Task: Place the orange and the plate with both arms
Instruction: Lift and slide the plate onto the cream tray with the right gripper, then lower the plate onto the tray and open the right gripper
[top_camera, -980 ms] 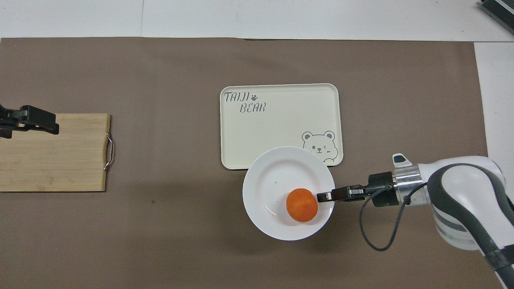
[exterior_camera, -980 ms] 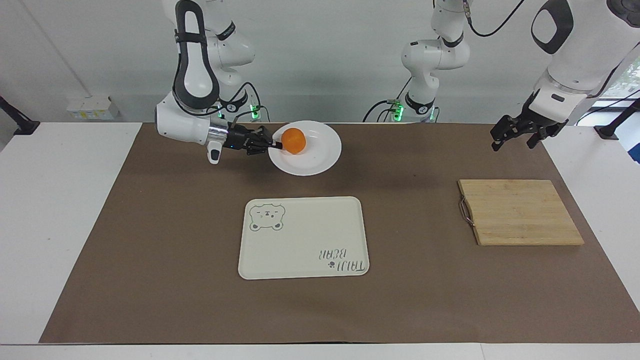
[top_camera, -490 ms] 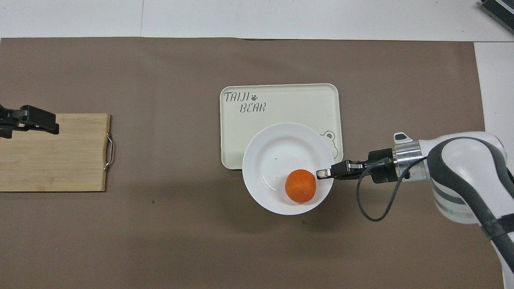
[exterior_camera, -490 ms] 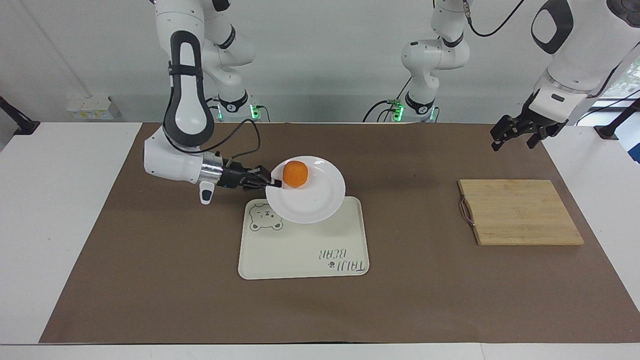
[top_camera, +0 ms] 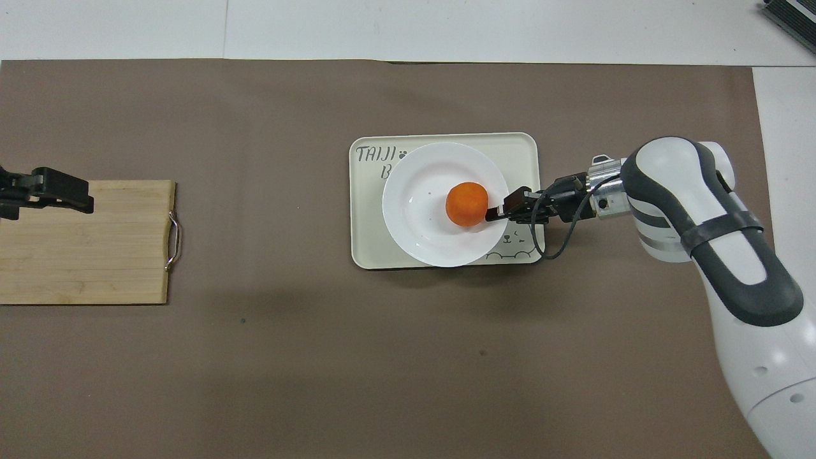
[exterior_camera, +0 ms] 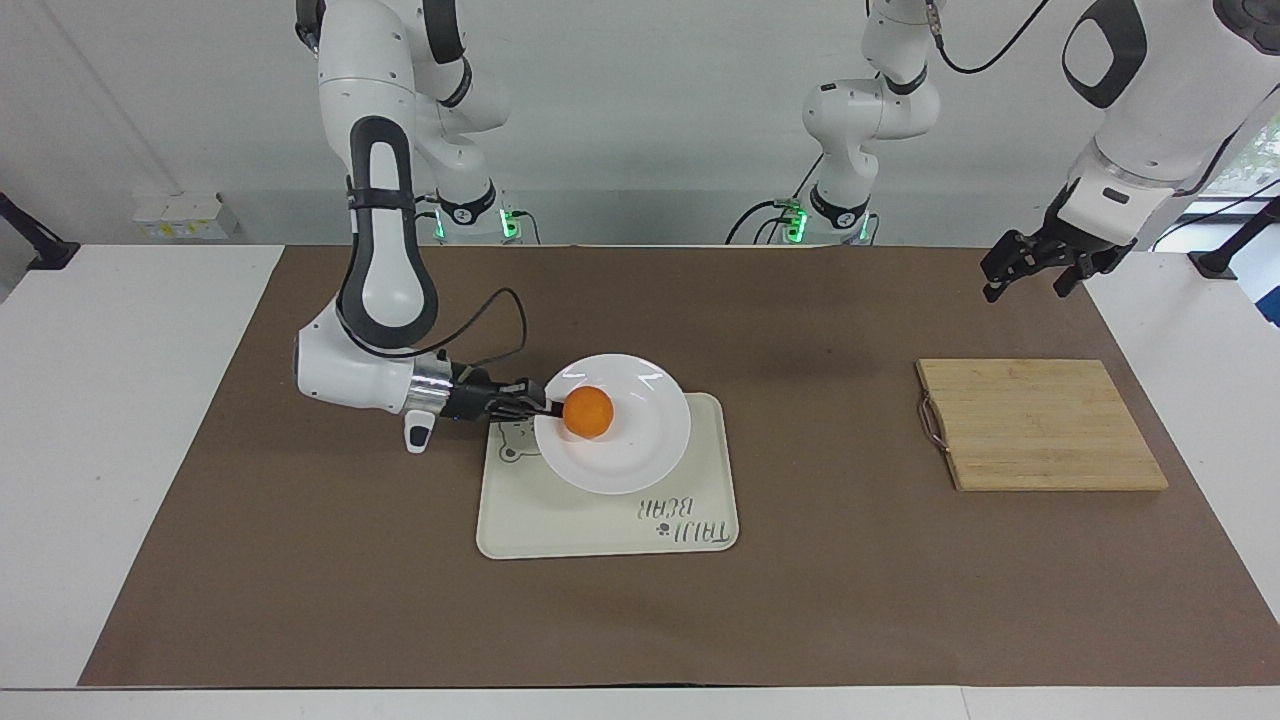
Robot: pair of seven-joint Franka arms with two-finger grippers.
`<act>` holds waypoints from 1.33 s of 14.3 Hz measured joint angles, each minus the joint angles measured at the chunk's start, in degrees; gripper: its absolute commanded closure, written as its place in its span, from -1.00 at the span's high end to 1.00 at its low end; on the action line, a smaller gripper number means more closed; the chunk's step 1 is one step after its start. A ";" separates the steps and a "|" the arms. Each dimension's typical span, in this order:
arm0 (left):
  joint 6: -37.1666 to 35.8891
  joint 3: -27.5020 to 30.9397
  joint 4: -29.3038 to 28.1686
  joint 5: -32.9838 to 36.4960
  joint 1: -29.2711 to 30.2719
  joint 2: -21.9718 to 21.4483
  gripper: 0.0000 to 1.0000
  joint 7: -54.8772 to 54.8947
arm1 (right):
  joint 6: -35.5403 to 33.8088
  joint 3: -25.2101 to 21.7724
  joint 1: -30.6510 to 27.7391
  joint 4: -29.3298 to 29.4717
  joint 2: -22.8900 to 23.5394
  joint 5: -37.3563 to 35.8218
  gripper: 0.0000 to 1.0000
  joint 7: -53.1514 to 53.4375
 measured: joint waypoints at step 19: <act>0.00 0.00 0.00 0.00 0.00 0.00 1.00 -0.01 | 3.10 0.92 0.48 0.46 3.94 1.18 0.99 -2.83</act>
